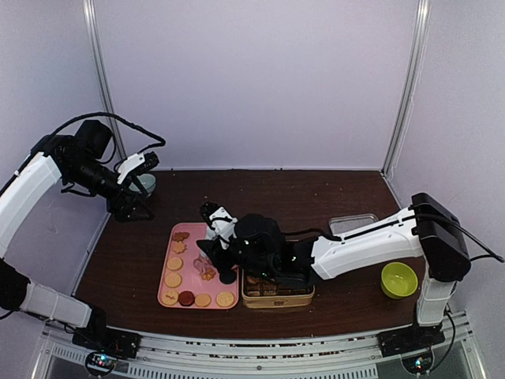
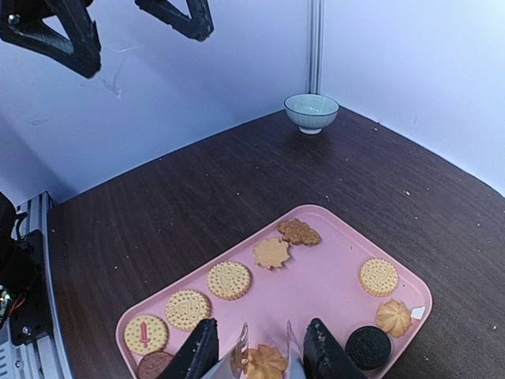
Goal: Pack the cookies
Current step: Pick up the fake cookies from the plate.
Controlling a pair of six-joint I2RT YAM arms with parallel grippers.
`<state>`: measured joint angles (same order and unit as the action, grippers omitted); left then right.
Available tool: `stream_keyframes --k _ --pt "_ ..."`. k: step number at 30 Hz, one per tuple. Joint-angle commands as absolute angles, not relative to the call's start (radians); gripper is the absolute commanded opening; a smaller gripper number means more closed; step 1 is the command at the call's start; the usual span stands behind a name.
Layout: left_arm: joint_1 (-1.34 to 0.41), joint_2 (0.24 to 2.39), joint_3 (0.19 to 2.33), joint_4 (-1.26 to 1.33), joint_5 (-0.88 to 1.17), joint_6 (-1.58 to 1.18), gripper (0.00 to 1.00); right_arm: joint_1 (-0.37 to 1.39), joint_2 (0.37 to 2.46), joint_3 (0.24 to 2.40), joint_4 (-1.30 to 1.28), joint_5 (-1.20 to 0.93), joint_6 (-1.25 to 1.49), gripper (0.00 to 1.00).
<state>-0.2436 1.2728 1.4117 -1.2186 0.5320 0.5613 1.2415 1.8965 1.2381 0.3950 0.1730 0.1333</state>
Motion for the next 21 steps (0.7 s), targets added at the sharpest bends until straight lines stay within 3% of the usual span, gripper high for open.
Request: stream_keyframes --k 1,21 --pt "-0.231 1.243 1.396 -1.172 0.518 0.546 0.91 1.254 1.915 1.276 0.46 0.238 0.13 0.37" --pt "-0.227 1.252 1.408 -1.173 0.551 0.522 0.98 1.259 1.903 1.229 0.499 0.231 0.193 0.42"
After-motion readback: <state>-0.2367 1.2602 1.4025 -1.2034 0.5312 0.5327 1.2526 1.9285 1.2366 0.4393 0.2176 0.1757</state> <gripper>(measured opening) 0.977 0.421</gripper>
